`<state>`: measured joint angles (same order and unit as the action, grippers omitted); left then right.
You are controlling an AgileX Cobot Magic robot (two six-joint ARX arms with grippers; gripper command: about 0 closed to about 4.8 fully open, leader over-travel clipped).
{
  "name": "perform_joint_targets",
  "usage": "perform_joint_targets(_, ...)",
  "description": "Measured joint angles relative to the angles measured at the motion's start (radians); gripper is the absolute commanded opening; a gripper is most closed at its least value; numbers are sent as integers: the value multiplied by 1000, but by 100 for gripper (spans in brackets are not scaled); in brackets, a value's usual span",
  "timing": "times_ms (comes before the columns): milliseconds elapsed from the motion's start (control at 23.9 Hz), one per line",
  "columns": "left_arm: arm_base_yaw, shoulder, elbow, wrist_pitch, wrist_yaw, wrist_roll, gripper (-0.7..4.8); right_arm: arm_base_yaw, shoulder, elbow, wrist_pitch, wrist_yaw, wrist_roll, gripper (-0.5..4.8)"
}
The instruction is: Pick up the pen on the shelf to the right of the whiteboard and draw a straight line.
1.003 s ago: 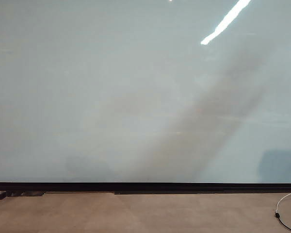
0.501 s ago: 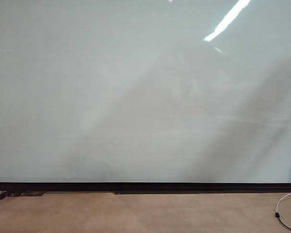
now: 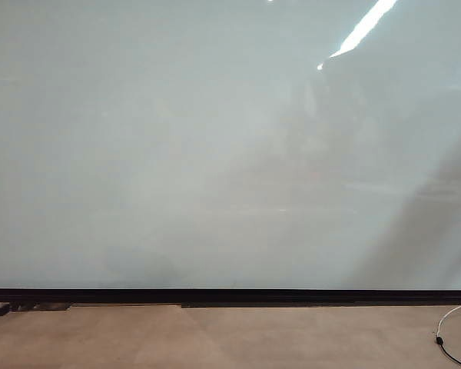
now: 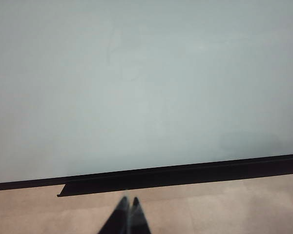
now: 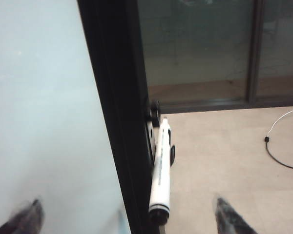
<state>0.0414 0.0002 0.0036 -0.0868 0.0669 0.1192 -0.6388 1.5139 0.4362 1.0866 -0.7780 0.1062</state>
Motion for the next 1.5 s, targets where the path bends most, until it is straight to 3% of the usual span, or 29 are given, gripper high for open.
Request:
perform_joint_targets(209,0,0,0,0,0,0,-5,3,204,2,208,0,2,450)
perform_joint_targets(418,0,0,0,0,0,0,-5,20,301,10,302,1,1,450)
perform_joint_targets(1086,0,0,0,0,0,0,-5,74,431,197,312,24,-47,449)
perform_joint_targets(1504,0,0,0,0,0,0,-5,80,469,213,311,61,-47,426)
